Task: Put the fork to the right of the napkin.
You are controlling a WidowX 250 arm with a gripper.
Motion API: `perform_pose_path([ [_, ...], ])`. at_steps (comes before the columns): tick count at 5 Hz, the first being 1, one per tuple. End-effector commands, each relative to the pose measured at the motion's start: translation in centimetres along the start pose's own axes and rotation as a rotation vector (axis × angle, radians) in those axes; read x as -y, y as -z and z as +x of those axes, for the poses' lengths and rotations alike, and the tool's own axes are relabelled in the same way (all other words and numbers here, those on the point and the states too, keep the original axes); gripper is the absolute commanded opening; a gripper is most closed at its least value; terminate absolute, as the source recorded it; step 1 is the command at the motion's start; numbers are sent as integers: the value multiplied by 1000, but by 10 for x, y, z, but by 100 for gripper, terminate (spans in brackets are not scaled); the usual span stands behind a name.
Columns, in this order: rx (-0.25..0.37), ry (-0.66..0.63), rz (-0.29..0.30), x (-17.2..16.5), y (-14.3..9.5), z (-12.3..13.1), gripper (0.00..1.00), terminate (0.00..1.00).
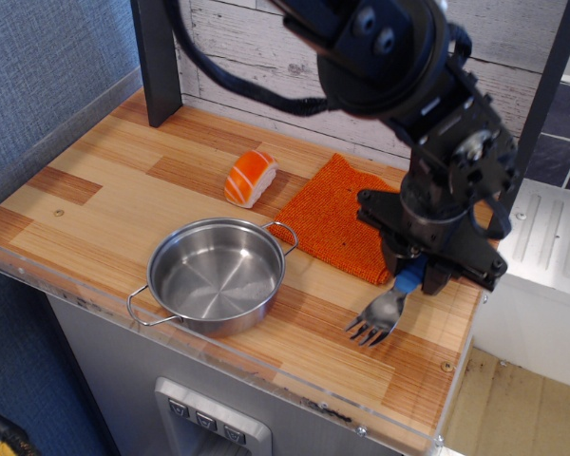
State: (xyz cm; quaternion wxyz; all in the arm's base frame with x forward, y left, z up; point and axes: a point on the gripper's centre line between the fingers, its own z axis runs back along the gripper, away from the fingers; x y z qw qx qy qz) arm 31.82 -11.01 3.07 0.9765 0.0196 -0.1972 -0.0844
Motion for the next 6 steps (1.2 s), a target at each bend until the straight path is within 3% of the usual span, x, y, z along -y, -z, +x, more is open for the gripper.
perform_pose_path([
  [1,17,-6,2,-6,-4,-8,0,0],
  [2,-12,-30,13,-5,-4,-11,100,0],
  [4,-27,-21,26,-12,-5,-12,100,0],
  [5,23,-37,5,-18,-18,-10,100,0],
  [6,133,-62,-43,-23,-40,-1,100,0],
])
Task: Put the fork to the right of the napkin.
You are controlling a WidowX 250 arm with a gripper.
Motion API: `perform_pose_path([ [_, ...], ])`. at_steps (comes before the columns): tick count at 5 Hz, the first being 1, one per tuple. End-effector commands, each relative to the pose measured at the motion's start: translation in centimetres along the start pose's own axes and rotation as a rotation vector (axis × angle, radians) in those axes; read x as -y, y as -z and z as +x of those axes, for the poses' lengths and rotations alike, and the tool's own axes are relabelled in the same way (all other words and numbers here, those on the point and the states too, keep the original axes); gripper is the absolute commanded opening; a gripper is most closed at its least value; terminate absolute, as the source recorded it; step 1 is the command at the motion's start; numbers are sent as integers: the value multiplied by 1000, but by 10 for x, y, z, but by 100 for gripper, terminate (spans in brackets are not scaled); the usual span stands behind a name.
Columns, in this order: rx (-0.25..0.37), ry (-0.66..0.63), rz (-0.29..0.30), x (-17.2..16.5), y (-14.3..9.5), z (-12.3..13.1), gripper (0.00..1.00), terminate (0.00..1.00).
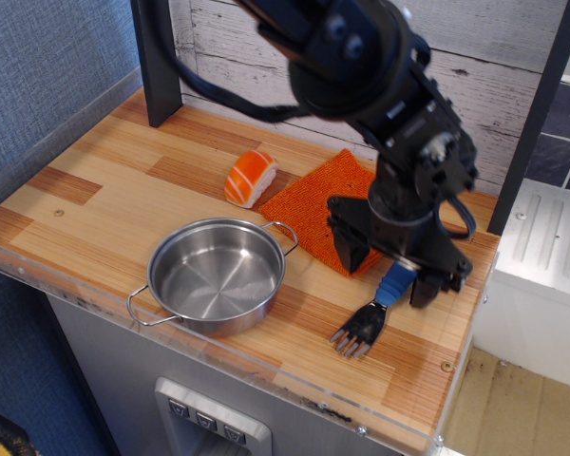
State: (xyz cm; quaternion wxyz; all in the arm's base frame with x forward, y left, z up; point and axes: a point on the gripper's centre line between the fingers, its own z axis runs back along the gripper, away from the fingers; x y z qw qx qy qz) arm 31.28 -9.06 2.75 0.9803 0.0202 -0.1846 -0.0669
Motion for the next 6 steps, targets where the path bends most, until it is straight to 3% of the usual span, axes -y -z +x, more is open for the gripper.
perform_pose_path([
  [1,266,-18,-42,-9,-77,17,100,0],
  [2,339,-3,-38,-13,-99,18,100,0],
  [5,339,-3,-38,-13,-99,18,100,0],
  [6,339,-3,-38,-13,-99,18,100,100],
])
